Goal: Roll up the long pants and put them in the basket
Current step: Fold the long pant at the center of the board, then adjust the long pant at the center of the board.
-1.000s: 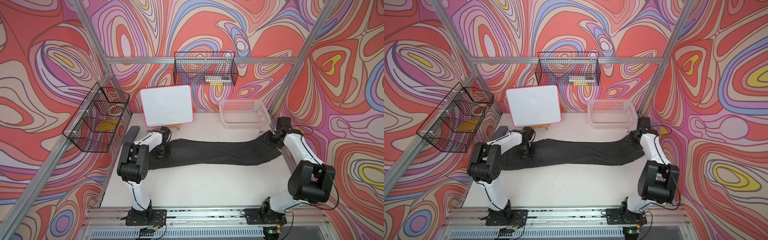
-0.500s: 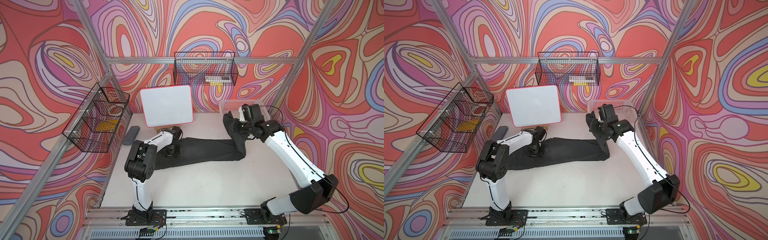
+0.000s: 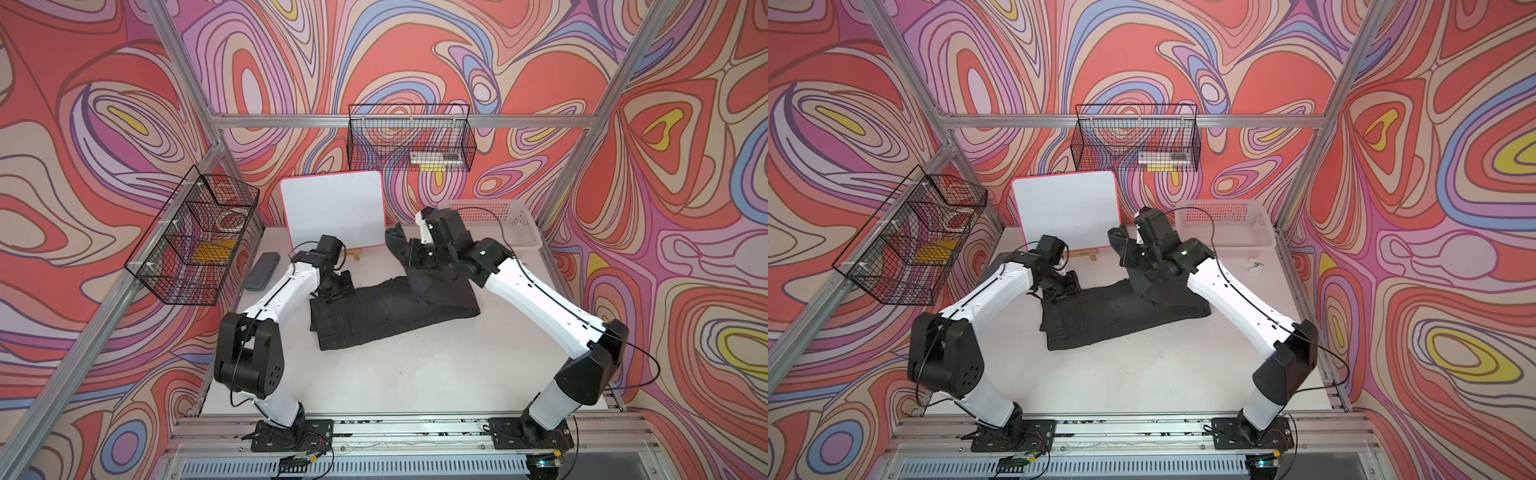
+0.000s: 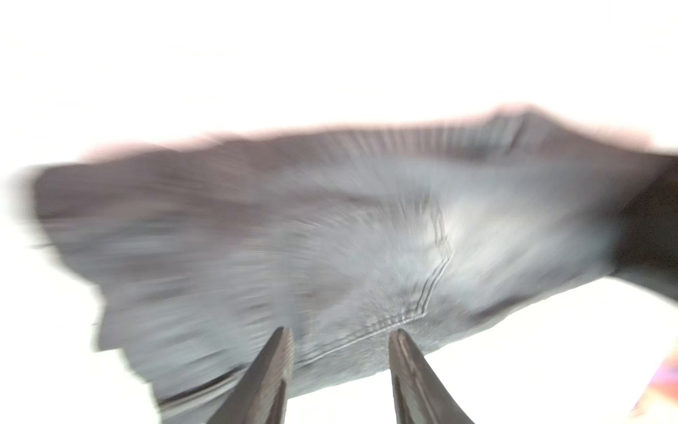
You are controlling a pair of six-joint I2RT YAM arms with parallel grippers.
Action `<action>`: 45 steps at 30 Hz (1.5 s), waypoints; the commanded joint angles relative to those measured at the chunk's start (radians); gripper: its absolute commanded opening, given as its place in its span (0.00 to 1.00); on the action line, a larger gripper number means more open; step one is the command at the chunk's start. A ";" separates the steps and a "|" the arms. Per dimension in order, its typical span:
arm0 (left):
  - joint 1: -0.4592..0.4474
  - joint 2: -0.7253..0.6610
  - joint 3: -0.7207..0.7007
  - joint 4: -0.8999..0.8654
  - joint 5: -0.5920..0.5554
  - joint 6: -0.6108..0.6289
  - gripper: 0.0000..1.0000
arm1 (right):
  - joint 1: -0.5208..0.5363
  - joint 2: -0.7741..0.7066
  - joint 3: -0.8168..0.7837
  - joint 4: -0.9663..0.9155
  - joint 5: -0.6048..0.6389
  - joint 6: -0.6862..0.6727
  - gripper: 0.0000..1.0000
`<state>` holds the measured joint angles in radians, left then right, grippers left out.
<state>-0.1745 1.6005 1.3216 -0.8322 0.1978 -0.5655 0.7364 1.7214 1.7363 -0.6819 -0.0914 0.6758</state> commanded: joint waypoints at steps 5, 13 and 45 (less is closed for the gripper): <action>0.108 -0.042 -0.033 -0.089 -0.066 0.037 0.49 | 0.121 0.166 0.060 0.156 0.001 0.032 0.00; 0.110 -0.060 -0.024 -0.117 -0.135 0.053 0.49 | 0.208 0.342 0.126 0.238 0.000 0.055 0.00; -0.204 0.054 -0.168 -0.022 -0.134 -0.014 0.32 | -0.249 0.283 -0.259 0.023 -0.030 -0.289 0.45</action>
<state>-0.4038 1.6089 1.1866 -0.8761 0.1402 -0.5545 0.4629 1.9385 1.4803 -0.5941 -0.0990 0.4850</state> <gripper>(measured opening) 0.319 0.456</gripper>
